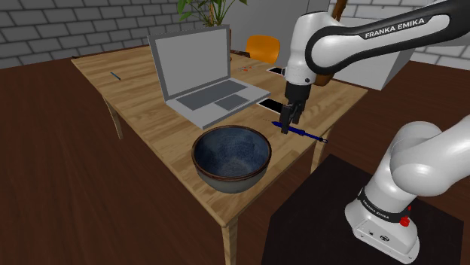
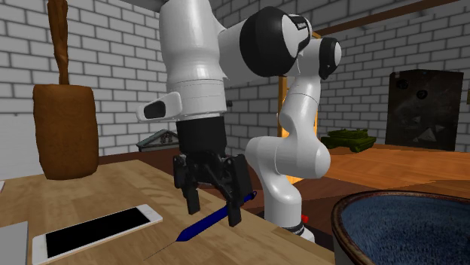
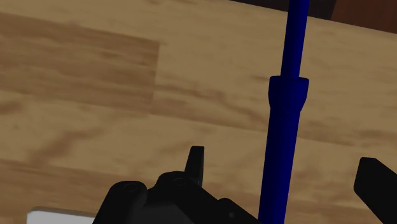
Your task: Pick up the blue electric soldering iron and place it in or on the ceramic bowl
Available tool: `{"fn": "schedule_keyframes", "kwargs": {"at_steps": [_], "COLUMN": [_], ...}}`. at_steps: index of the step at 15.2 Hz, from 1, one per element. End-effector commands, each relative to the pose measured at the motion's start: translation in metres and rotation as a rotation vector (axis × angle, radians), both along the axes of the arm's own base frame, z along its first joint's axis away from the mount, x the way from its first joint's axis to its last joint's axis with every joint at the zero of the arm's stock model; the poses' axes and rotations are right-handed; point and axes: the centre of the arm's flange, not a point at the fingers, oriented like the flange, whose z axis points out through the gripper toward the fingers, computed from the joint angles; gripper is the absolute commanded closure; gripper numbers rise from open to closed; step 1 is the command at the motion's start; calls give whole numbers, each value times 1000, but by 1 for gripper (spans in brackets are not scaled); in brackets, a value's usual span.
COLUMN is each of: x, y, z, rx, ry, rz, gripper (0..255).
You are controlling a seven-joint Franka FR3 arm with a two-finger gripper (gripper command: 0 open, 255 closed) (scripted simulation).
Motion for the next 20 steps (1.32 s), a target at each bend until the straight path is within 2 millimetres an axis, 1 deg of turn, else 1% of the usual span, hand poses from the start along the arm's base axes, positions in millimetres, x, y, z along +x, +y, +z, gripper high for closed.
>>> {"fn": "schedule_keyframes", "kwargs": {"at_steps": [1,3,4,8,9,12,13,20], "x": [0,0,0,-2,-1,-2,0,0], "y": [0,0,0,0,3,1,0,0], "z": [0,0,0,1,2,6,0,37], "rx": [0,0,0,0,0,1,0,0], "ry": [0,0,0,0,0,0,0,0], "rz": [0,0,0,0,0,1,0,0], "gripper": [0,0,255,255,255,255,255,255]}}
